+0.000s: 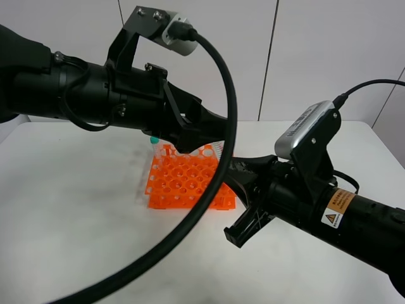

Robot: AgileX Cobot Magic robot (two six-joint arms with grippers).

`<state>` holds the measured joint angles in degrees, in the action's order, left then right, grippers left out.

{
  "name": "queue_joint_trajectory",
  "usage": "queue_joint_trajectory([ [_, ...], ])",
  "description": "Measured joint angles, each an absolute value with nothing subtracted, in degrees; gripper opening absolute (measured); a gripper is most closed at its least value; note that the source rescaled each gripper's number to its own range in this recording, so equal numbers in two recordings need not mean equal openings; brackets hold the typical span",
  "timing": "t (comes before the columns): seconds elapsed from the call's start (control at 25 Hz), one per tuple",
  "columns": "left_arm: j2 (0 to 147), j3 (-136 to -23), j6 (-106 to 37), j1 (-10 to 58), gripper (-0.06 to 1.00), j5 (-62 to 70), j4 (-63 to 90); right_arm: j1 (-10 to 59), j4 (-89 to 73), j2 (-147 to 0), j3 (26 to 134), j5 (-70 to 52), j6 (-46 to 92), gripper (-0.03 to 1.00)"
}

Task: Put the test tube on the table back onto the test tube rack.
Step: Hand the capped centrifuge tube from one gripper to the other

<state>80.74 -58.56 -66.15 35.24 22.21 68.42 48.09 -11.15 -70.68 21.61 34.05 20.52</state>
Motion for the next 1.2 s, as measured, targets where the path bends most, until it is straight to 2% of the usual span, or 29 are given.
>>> queue_joint_trajectory([
  [0.2,80.7,-58.6,-66.2,35.2,0.65,22.2,69.7,48.1,-11.4,-70.7,21.6,35.7,20.5,0.26],
  [0.48,80.7,-58.6,-66.3,35.2,0.58,22.2,70.8,48.1,-11.6,-70.7,21.6,35.8,20.5,0.26],
  [0.56,80.7,-58.6,-66.3,35.2,0.47,22.2,70.8,48.1,-11.6,-70.7,21.6,35.8,20.5,0.26],
  [0.72,80.7,-58.6,-67.0,35.5,0.01,23.3,71.3,48.1,-11.7,-70.7,21.6,35.8,20.5,0.26],
  [1.2,80.7,-58.6,-68.9,35.5,0.01,23.7,74.2,48.1,-11.8,-70.7,21.6,36.2,20.8,0.26],
])
